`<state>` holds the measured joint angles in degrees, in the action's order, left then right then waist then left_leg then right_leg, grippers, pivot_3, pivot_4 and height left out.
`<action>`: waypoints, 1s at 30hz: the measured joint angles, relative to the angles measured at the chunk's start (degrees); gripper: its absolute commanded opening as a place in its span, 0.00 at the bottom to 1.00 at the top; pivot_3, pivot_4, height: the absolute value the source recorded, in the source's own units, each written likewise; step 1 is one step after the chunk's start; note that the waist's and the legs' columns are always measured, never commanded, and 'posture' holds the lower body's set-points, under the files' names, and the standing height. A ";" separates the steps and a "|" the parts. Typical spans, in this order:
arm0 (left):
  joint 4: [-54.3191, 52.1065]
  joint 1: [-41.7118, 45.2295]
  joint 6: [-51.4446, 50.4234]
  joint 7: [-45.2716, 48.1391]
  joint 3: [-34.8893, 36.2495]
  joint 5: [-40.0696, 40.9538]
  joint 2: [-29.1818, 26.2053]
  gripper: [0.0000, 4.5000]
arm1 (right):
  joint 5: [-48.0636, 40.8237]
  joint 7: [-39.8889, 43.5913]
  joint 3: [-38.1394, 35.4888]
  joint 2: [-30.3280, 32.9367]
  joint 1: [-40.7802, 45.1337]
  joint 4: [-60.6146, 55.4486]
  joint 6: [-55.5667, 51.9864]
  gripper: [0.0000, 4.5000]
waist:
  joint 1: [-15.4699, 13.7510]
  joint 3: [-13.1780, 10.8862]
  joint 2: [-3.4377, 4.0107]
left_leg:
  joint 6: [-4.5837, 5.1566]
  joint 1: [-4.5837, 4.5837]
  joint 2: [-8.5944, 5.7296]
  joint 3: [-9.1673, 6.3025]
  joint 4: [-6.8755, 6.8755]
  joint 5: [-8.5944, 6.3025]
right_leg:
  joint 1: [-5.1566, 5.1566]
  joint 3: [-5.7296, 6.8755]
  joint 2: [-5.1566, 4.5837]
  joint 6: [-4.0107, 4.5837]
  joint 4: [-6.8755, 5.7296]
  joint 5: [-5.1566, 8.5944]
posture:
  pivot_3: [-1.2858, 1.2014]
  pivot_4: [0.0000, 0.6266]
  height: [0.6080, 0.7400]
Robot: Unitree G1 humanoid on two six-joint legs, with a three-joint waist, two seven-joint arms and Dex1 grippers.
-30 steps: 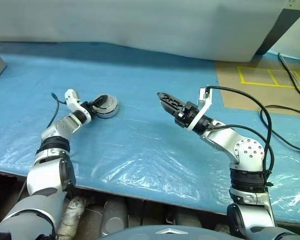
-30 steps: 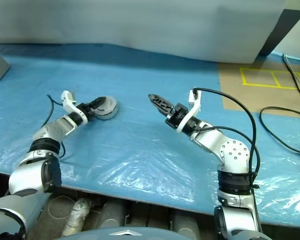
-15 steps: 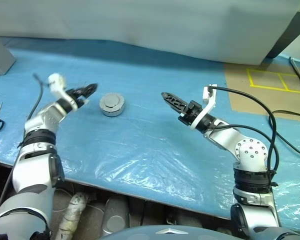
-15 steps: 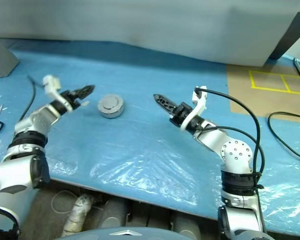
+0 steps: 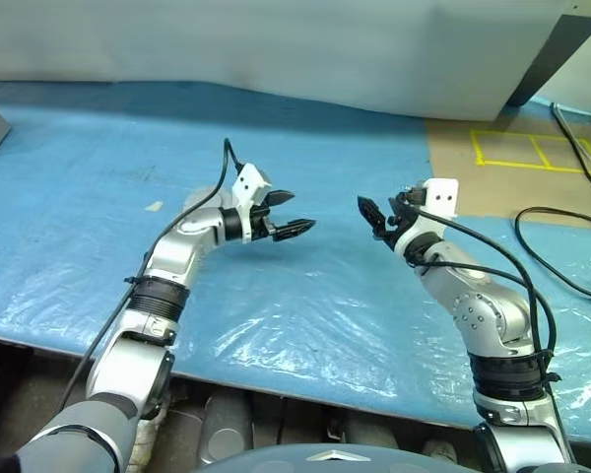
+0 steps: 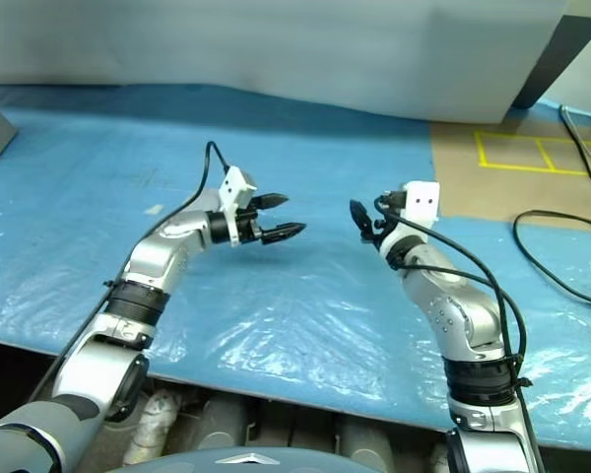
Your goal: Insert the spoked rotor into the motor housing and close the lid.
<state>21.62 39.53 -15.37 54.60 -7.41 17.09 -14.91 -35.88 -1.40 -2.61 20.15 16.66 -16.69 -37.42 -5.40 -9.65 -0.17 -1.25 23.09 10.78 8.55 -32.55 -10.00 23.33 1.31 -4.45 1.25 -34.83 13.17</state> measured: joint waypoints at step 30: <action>-3.79 -3.24 -0.08 -6.85 0.27 -0.70 3.69 0.99 | 15.44 1.59 1.20 -8.11 1.61 1.91 -1.38 0.82 | 0.08 0.00 0.05 | 0.01 -0.10 0.03 0.01 -0.11 0.00 | -0.05 -0.05 0.03 0.01 -0.10 0.00 | 0.52 0.24 1.00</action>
<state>17.82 36.29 -15.46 47.75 -7.14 16.39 -11.21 -20.44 0.19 -1.41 12.04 18.26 -14.79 -38.81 -5.31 -9.65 -0.12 -1.24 22.99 10.82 8.55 -32.65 -10.00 23.28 1.27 -4.42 1.26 -34.93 13.17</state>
